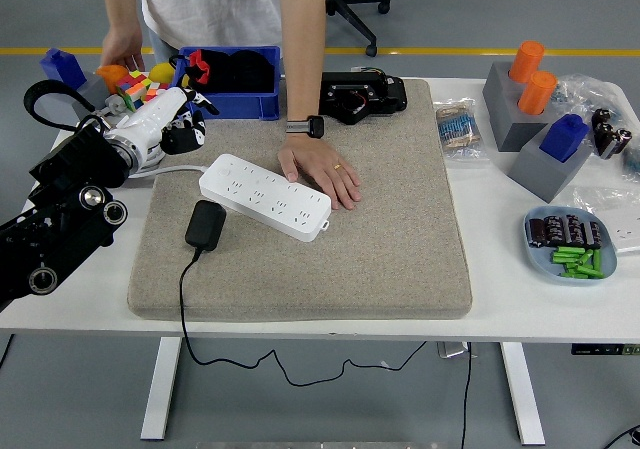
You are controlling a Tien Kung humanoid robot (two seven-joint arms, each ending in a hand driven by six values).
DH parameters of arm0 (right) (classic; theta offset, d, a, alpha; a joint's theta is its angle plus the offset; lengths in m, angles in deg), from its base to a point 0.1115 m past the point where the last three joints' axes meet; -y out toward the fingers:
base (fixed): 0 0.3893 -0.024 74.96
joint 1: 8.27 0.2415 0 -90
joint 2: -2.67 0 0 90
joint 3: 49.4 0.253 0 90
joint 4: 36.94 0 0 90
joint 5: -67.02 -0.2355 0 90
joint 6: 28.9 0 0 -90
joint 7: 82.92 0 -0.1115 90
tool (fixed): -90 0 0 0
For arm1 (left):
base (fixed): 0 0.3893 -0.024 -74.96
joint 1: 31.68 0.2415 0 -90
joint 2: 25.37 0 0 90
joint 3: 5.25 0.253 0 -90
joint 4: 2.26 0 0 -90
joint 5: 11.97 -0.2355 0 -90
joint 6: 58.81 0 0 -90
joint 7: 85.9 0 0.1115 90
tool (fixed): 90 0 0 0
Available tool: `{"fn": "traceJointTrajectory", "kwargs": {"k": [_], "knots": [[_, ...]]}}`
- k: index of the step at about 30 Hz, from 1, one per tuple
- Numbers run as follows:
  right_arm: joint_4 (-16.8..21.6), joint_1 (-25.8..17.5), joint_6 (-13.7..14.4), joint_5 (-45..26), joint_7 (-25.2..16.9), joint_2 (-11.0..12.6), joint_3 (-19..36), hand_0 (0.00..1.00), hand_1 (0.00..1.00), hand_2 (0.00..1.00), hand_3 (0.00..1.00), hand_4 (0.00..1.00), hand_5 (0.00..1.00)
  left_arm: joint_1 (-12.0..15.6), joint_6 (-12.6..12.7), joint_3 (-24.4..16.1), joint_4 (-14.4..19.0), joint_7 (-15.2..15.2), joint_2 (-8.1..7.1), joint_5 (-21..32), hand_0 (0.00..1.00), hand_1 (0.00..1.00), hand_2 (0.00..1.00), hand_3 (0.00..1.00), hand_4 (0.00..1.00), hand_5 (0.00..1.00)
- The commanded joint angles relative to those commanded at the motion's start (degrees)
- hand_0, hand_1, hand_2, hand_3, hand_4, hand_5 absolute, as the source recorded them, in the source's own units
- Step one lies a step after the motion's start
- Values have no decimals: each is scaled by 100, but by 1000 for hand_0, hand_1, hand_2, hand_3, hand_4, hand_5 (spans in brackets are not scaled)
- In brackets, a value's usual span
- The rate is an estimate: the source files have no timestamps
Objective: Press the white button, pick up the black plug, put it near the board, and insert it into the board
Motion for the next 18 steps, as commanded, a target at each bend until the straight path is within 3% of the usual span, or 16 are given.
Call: {"fn": "traceJointTrajectory", "kwargs": {"k": [1,2,7,8,10,13,14,18], "knots": [[0,-1,0,-8,-6,2,-2,629,605,602,586,658,404,113,106,-42,93,21,3,-56,266,347,438,682,608,2],[0,0,1,-12,-13,2,-3,630,605,602,586,658,404,256,236,-127,204,68,37,-172,798,788,732,781,925,221],[0,8,-6,-11,-23,-13,-12,630,605,602,586,658,404,854,705,-204,606,290,109,-517,798,788,732,781,925,221],[0,12,-6,-12,-25,-13,-15,630,605,602,586,658,404,924,741,-189,652,333,113,-573,860,844,812,837,998,372],[0,21,-8,-26,-38,-12,-30,630,605,602,586,658,404,1122,870,-148,760,437,108,-779,860,844,812,837,998,372],[0,24,-10,-28,-38,-9,-41,630,605,602,586,658,404,1327,950,-116,817,556,102,-949,860,844,812,837,998,372],[0,23,-8,-28,-39,-6,-42,630,605,602,586,658,404,1393,954,-113,827,592,103,-1004,865,866,852,884,998,507],[0,13,-3,-21,-35,7,-51,630,605,602,586,658,404,1598,1014,-116,837,768,148,-1336,865,866,852,884,998,507]]}}
